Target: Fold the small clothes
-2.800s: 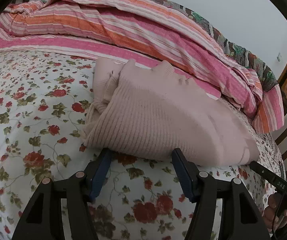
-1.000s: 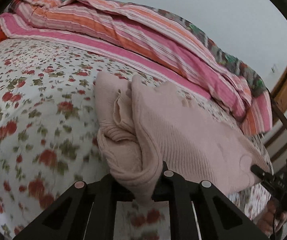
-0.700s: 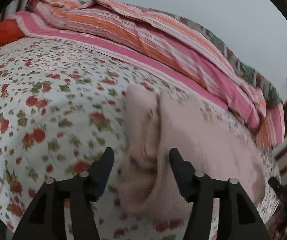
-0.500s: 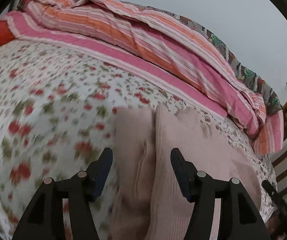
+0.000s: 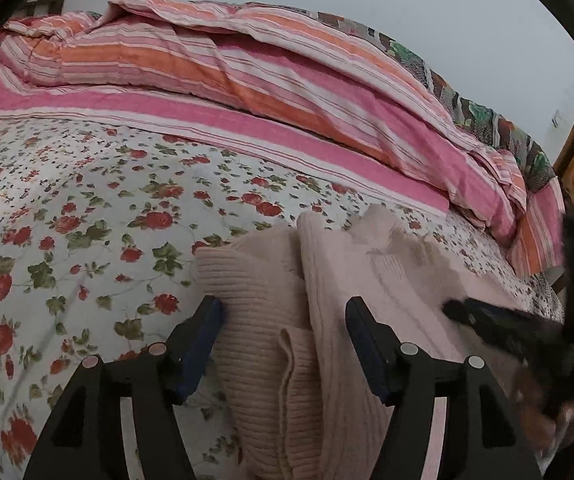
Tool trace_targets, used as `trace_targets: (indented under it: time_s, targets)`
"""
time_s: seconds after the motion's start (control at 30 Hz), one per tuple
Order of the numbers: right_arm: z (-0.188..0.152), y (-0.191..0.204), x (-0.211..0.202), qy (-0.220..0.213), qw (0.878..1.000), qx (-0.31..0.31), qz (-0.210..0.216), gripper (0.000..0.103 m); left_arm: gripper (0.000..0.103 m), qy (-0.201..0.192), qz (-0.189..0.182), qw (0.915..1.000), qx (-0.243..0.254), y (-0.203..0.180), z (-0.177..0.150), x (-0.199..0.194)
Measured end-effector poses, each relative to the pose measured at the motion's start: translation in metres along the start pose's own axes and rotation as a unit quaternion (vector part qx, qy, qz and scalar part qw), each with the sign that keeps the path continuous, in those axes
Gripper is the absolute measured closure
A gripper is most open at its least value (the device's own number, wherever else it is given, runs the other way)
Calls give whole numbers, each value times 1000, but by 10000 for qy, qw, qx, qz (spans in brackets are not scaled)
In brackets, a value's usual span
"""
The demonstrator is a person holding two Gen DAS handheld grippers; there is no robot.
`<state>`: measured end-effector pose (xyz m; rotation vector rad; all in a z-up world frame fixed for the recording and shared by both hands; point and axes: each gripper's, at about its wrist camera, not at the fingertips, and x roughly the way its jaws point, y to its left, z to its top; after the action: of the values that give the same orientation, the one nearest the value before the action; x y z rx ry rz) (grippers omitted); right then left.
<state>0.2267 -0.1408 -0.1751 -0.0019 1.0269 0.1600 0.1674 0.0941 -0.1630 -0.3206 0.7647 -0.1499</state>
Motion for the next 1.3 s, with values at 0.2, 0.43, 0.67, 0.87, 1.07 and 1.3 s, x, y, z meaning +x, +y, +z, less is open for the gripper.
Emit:
trace_targets:
  time_s: [0.2,0.43,0.67,0.87,1.07,1.3]
  targets:
    - [21,-2,19,137,9997,208,-65,60,38,177,-224,9992,-267,18,0,6]
    - [1,6,1,35,9999,-6,-110,60,38,292,-389,9980,-412,20,-2,2]
    - [-32,10,-38,-253,9995,-180,-104,60,38,297,-577,9970,-422,15,-6,-15]
    - [-66,13,-61,-321,9988,-333,-156,60,38,280,-790,9961,-275,7,-16,-33]
    - [-92,18,-76,-494,9974,-444,-280,60,37,399,-877,9953,-134,4,-32,-40]
    - [-114,22,-75,-636,9959,-497,-413,60,37,485,-871,9950,-112,14,-49,-37]
